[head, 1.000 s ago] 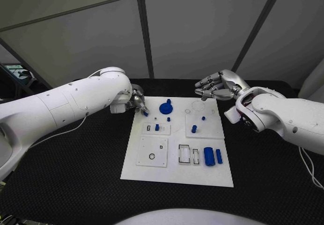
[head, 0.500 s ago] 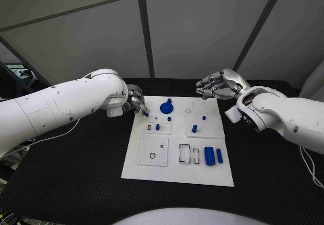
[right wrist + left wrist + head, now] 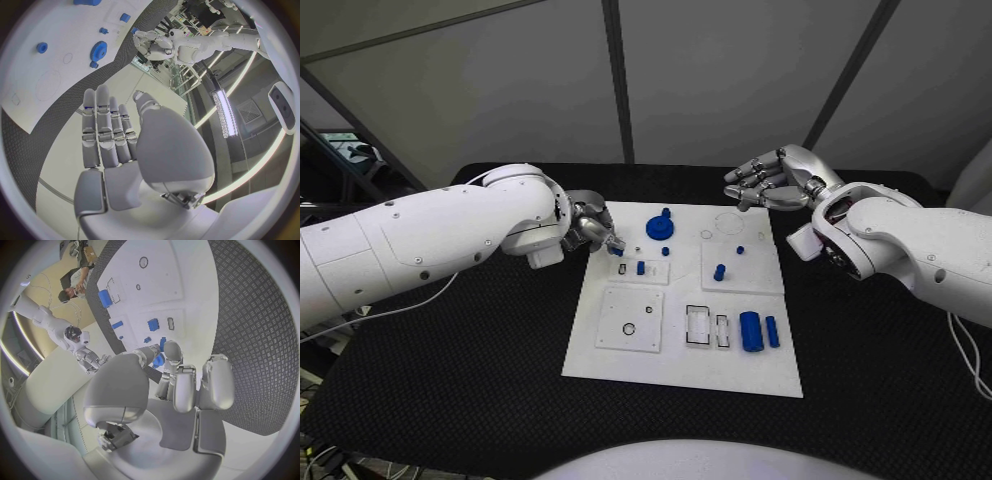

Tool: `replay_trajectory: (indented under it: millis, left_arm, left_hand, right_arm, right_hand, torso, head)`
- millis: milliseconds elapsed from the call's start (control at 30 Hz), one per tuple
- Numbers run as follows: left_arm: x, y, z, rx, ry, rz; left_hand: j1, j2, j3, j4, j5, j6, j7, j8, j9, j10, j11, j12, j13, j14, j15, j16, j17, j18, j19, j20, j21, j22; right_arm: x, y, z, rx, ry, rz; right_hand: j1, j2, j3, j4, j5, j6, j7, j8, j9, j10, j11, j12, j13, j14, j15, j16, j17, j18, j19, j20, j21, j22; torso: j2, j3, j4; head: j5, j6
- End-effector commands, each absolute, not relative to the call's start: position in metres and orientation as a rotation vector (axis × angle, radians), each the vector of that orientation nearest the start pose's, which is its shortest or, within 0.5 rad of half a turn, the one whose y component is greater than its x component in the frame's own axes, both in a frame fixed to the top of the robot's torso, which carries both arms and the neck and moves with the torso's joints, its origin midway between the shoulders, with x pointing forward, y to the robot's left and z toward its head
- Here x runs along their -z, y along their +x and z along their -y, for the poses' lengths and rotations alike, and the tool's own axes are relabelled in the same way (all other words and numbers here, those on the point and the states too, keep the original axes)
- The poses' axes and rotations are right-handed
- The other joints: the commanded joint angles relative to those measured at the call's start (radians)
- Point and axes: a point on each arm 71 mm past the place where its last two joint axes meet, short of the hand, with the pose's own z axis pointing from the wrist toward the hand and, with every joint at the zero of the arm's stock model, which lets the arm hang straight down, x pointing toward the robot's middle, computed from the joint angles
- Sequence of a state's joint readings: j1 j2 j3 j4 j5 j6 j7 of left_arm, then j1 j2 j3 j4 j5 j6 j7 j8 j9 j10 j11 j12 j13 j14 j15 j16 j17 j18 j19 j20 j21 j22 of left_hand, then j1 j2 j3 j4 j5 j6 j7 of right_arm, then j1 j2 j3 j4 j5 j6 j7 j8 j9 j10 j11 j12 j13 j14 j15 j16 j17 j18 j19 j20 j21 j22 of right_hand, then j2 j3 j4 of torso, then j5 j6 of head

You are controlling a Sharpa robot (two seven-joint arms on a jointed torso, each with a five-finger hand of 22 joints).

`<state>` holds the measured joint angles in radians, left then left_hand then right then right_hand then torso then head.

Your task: Assemble the parts on the task board

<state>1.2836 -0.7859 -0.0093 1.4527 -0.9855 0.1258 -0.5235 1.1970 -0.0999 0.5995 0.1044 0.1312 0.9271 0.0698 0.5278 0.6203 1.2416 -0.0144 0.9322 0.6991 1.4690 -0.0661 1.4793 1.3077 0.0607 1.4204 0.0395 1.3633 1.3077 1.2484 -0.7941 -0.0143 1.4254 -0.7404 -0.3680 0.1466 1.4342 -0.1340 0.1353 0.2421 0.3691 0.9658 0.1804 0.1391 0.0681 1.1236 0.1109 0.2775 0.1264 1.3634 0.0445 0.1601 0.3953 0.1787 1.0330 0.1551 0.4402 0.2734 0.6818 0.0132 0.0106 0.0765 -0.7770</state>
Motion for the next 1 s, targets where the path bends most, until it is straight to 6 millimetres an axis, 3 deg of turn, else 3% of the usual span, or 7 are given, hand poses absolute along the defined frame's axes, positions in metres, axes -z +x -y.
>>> replay_trajectory:
  millis: [33, 433, 1000]
  left_arm:
    - [0.185, 0.502, -0.206, 0.493, -0.317, -2.234]
    - [0.201, 0.493, -0.200, 0.455, -0.247, -2.251]
    - [0.204, 0.493, -0.201, 0.424, -0.209, -2.258]
  left_hand:
    - [-0.009, 0.000, 0.134, -0.127, 0.008, 0.002, -0.008, 0.005, 0.002, 0.010, -0.001, 0.005, 0.001, 0.072, -0.007, 0.005, 0.159, 0.001, 0.009, 0.001, 0.005, 0.048]
    - [-0.012, -0.002, 0.139, -0.130, 0.011, 0.003, -0.008, 0.006, 0.004, 0.011, -0.002, 0.005, 0.001, 0.072, -0.007, 0.005, 0.160, 0.001, 0.009, 0.000, 0.005, 0.049]
    - [-0.015, -0.005, 0.145, -0.134, 0.013, 0.004, -0.009, 0.009, 0.006, 0.013, -0.002, 0.006, 0.001, 0.072, -0.008, 0.005, 0.160, 0.001, 0.009, -0.001, 0.004, 0.049]
  right_arm:
    - [0.151, 0.517, 0.206, -1.107, 0.429, -1.563]
    - [0.151, 0.516, 0.207, -1.107, 0.429, -1.564]
    - [0.151, 0.517, 0.207, -1.106, 0.430, -1.565]
  right_hand:
    - [-0.005, 0.002, -0.007, 0.001, 0.006, -0.002, 0.007, -0.005, 0.000, -0.002, 0.002, -0.004, -0.002, 0.008, 0.000, -0.005, -0.001, 0.004, 0.004, 0.002, -0.005, -0.001]
    - [-0.005, 0.002, -0.007, 0.001, 0.006, -0.002, 0.007, -0.005, 0.000, -0.002, 0.002, -0.004, -0.002, 0.008, 0.000, -0.005, -0.001, 0.004, 0.004, 0.002, -0.005, -0.001]
    - [-0.005, 0.002, -0.007, 0.001, 0.006, -0.002, 0.007, -0.005, 0.000, -0.002, 0.002, -0.004, -0.002, 0.008, 0.000, -0.005, -0.001, 0.004, 0.004, 0.002, -0.005, -0.001]
  torso:
    - [0.002, -0.0003, -0.0025]
    - [0.003, -0.0004, -0.0016]
    - [0.002, -0.0001, -0.0019]
  head:
    - [0.001, -0.001]
    - [-0.001, -0.005]
    - [0.001, -0.009]
